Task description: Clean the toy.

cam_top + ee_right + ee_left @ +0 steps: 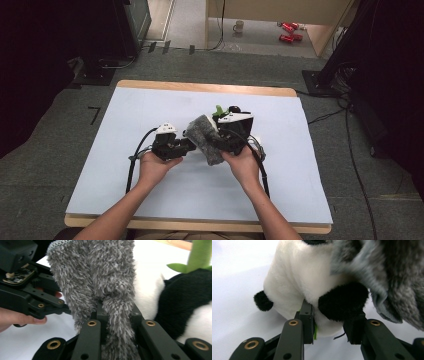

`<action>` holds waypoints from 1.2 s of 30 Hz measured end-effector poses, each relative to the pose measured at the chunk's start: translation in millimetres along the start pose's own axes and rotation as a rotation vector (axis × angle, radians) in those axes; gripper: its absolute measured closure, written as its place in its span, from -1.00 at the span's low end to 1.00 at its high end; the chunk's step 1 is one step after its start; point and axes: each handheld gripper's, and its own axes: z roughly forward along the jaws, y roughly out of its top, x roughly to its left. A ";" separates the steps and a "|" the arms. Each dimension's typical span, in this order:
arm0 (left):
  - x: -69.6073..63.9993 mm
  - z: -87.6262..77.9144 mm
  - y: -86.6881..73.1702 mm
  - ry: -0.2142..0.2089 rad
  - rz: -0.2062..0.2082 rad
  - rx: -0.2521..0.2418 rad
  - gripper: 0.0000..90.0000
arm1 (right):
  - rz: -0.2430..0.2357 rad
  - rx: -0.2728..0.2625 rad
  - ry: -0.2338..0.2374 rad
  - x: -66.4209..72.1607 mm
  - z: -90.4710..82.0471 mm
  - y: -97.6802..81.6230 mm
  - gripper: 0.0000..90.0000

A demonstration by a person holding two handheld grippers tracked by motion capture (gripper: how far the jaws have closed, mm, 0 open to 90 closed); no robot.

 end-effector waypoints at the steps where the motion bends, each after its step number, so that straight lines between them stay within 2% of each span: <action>1: 0.2 0.2 -0.1 0.001 0.003 0.001 0.46 | 0.007 0.000 -0.001 -2.7 -0.5 -0.4 0.74; 4: 3.4 -0.3 -0.1 0.003 -0.005 0.007 0.46 | -0.009 0.004 -0.039 -9.1 -2.1 -2.1 0.74; 7: 7.7 -1.3 -0.3 -0.006 -0.011 0.004 0.46 | -0.002 0.016 -0.112 -19.9 -6.1 -4.7 0.75; 8: 7.7 -1.5 0.1 -0.008 -0.008 0.003 0.46 | 0.007 0.018 -0.121 -26.0 -8.1 -6.0 0.76; 10: 6.7 -1.2 1.3 -0.015 0.001 -0.002 0.46 | 0.057 0.008 -0.096 -37.6 -13.1 -8.0 0.76; 12: 7.5 -1.3 1.9 -0.017 -0.003 -0.002 0.46 | 0.070 0.003 -0.100 -42.6 -18.1 -7.4 0.76; 17: 15.0 -2.4 2.2 -0.022 -0.022 0.001 0.47 | 0.085 -0.026 -0.139 -52.3 -32.2 -5.5 0.76; 20: 16.0 -2.0 2.5 -0.025 -0.016 0.002 0.47 | 0.125 -0.053 -0.177 -66.3 -44.9 -7.8 0.76; 24: 17.0 -1.5 3.5 -0.026 -0.006 0.001 0.47 | 0.167 -0.070 -0.181 -81.9 -53.5 -14.2 0.76; 27: 19.3 -1.7 4.3 -0.029 -0.011 0.002 0.47 | 0.167 -0.076 -0.198 -84.8 -56.2 -15.8 0.76; 31: 23.9 -2.2 5.9 -0.024 -0.023 0.005 0.47 | 0.168 -0.078 -0.264 -89.7 -64.3 -18.3 0.76; 34: 27.9 -2.4 7.3 -0.026 -0.033 0.009 0.48 | 0.199 -0.076 -0.280 -96.5 -70.3 -22.4 0.76; 36: 29.2 -2.7 8.3 -0.029 -0.031 0.008 0.48 | 0.218 -0.082 -0.271 -99.7 -73.1 -24.8 0.76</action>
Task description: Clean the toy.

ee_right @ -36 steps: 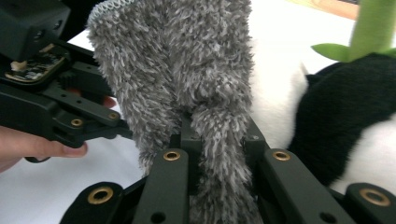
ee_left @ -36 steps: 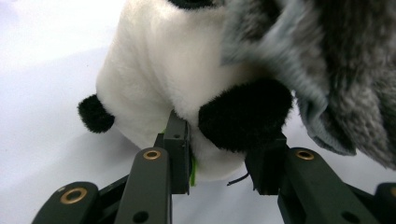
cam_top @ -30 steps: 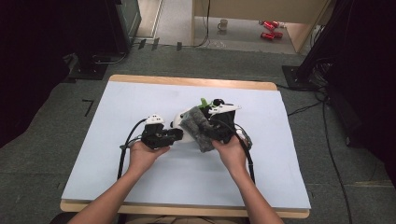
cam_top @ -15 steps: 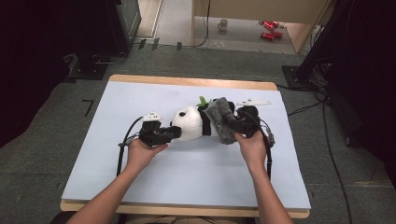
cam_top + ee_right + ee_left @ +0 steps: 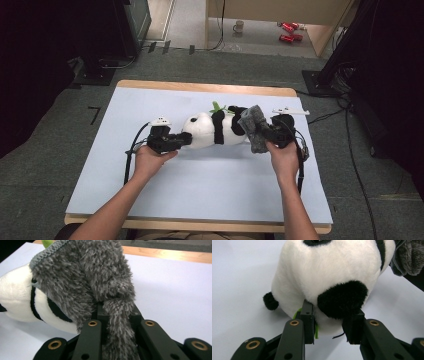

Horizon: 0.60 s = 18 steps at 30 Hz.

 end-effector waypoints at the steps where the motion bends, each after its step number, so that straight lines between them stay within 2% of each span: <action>1: 1.0 -0.2 0.4 -0.001 0.006 -0.001 0.48 | 0.004 -0.003 0.005 -1.0 -1.3 -0.2 0.76; 5: 5.6 -2.3 1.4 -0.002 0.015 0.001 0.48 | 0.014 -0.035 0.028 1.6 -12.5 3.4 0.76; 8: 8.2 -5.6 2.8 -0.007 0.040 0.018 0.51 | -0.003 -0.061 0.057 12.3 -20.3 9.1 0.76; 11: 11.5 -9.3 3.1 -0.017 0.037 0.024 0.53 | -0.025 -0.070 0.095 24.1 -21.8 12.6 0.76; 16: 18.6 -17.9 3.1 -0.043 0.031 0.036 0.54 | -0.065 -0.037 0.168 48.8 -16.4 14.5 0.76; 18: 20.9 -20.8 3.1 -0.046 0.036 0.038 0.54 | -0.078 -0.019 0.189 54.2 -12.8 13.9 0.75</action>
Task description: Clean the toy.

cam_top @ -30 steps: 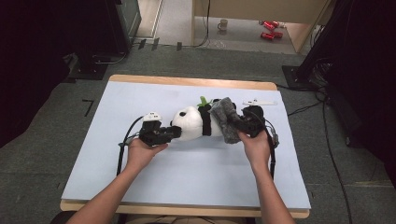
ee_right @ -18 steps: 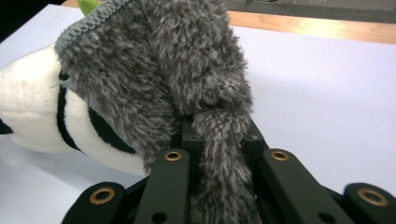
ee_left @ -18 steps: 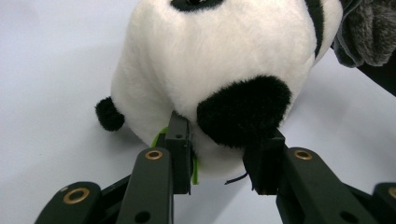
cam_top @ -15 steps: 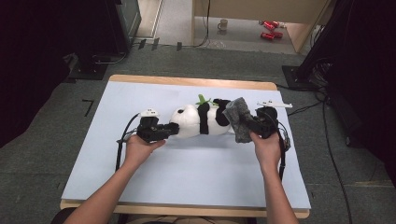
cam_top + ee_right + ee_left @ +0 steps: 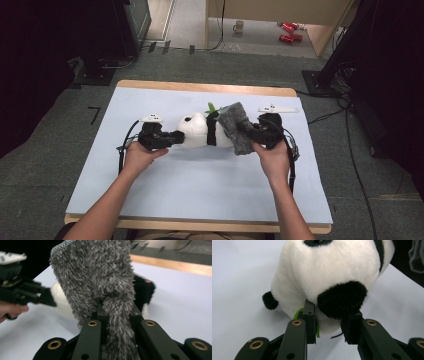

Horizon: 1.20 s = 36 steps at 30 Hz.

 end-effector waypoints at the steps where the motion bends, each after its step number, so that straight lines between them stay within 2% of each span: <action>1: 0.8 -0.2 -0.4 -0.001 0.003 0.000 0.54 | -0.001 0.031 0.024 2.9 6.1 -0.9 0.75; 4: 1.7 0.2 -1.9 0.002 0.015 -0.013 0.52 | -0.010 0.065 0.011 4.2 17.4 -4.9 0.75; 6: 0.9 0.5 -3.4 0.018 0.049 -0.021 0.48 | -0.012 0.089 -0.012 2.4 25.8 -9.2 0.75; 9: 0.1 0.0 -4.3 0.024 0.078 -0.030 0.34 | -0.003 0.078 -0.017 -1.7 30.1 -11.2 0.75; 13: 1.5 -3.3 -5.0 0.014 0.081 -0.040 0.15 | -0.016 0.068 -0.031 -1.7 32.4 -10.2 0.75; 16: 2.2 -6.4 -7.9 0.020 0.111 -0.059 0.02 | -0.026 0.062 -0.037 -3.0 33.8 -9.2 0.75; 19: 5.4 -6.5 -12.6 0.037 0.153 -0.062 -0.17 | -0.016 0.066 -0.036 -6.4 34.2 -6.9 0.75; 22: 9.7 -3.6 -15.4 0.022 0.134 -0.062 -0.20 | -0.015 0.066 -0.037 -9.9 34.8 -4.1 0.75; 25: 8.2 2.4 -15.7 0.008 0.151 -0.077 -0.23 | -0.013 0.063 -0.039 -12.3 36.8 -1.8 0.75; 27: 7.2 6.3 -15.4 0.015 0.163 -0.078 -0.30 | -0.014 0.060 -0.039 -14.2 38.1 -0.1 0.75; 34: 7.3 18.0 -13.2 0.018 0.148 -0.118 -0.44 | 0.005 0.056 -0.035 -21.0 39.4 1.5 0.75; 36: 6.6 23.3 -12.9 0.037 0.146 -0.125 -0.52 | 0.010 0.052 -0.031 -22.7 39.8 1.3 0.75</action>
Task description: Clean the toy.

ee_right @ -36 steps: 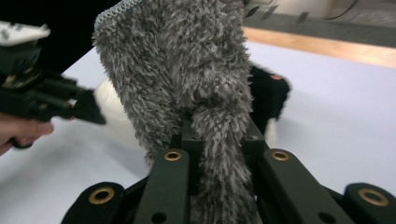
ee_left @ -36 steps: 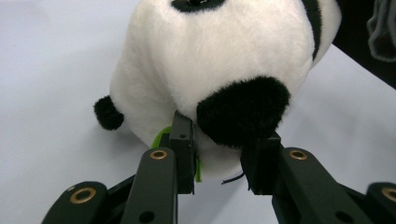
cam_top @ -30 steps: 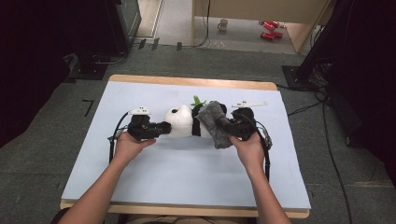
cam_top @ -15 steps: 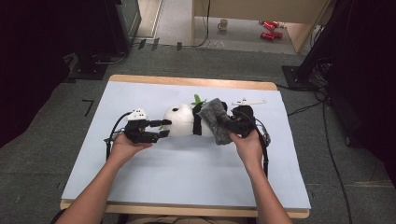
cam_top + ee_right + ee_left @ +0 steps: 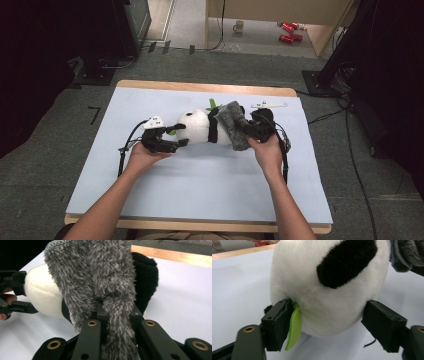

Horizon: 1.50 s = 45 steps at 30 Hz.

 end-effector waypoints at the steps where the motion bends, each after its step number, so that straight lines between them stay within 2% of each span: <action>1: -1.3 3.4 -0.4 0.007 0.005 0.001 -0.56 | 0.004 0.000 0.002 -0.7 0.1 0.0 0.75; 2: -3.2 7.0 -1.1 0.021 0.021 0.009 -0.57 | 0.006 -0.001 0.003 -1.1 0.2 -0.2 0.75; 3: -5.9 11.2 -1.8 0.054 0.039 0.025 -0.57 | 0.006 -0.001 0.003 -1.1 0.3 -0.2 0.75; 6: -8.2 13.6 -2.4 0.088 0.039 0.015 -0.37 | 0.002 -0.003 0.004 0.5 0.7 -0.3 0.74; 7: -7.7 13.4 -2.0 0.085 0.024 0.014 -0.24 | 0.000 -0.004 0.004 1.3 0.3 -0.1 0.74; 11: -9.3 9.5 0.2 0.085 0.016 0.019 0.24 | -0.010 -0.010 0.000 4.2 -1.7 0.4 0.74; 16: -12.8 2.1 4.8 0.038 0.004 -0.007 0.48 | -0.019 -0.026 -0.005 10.9 -11.7 5.3 0.75; 21: -22.9 -4.5 10.2 -0.036 -0.043 0.013 0.51 | -0.047 -0.066 0.029 30.5 -28.7 16.0 0.75; 23: -33.5 -6.4 10.5 -0.034 -0.050 0.026 0.50 | -0.053 -0.069 0.044 40.6 -30.9 18.2 0.75; 26: -45.9 -5.6 8.9 -0.027 -0.073 0.032 0.49 | -0.062 -0.045 0.070 55.1 -25.6 18.0 0.75; 29: -52.2 -4.4 7.7 -0.019 -0.048 0.031 0.47 | -0.071 -0.020 0.105 67.8 -18.0 15.8 0.75; 33: -57.0 -3.0 8.6 -0.011 -0.049 0.034 0.45 | -0.068 0.002 0.165 83.0 -8.3 12.4 0.75; 35: -59.9 -2.1 8.5 0.002 -0.029 0.036 0.44 | -0.080 0.022 0.174 90.6 0.4 8.2 0.75; 36: -60.7 -1.7 8.1 0.012 -0.017 0.044 0.44 | -0.082 0.027 0.175 92.0 3.7 6.4 0.74; 39: -58.8 -0.8 7.1 0.011 -0.031 0.055 0.43 | -0.077 0.025 0.171 91.2 11.8 1.3 0.74; 42: -59.1 1.2 7.3 0.014 -0.026 0.061 0.43 | -0.096 0.030 0.146 87.0 13.7 -0.1 0.74; 45: -53.3 2.6 6.1 -0.003 -0.040 0.075 0.43 | -0.119 0.031 0.124 82.6 14.1 -1.5 0.74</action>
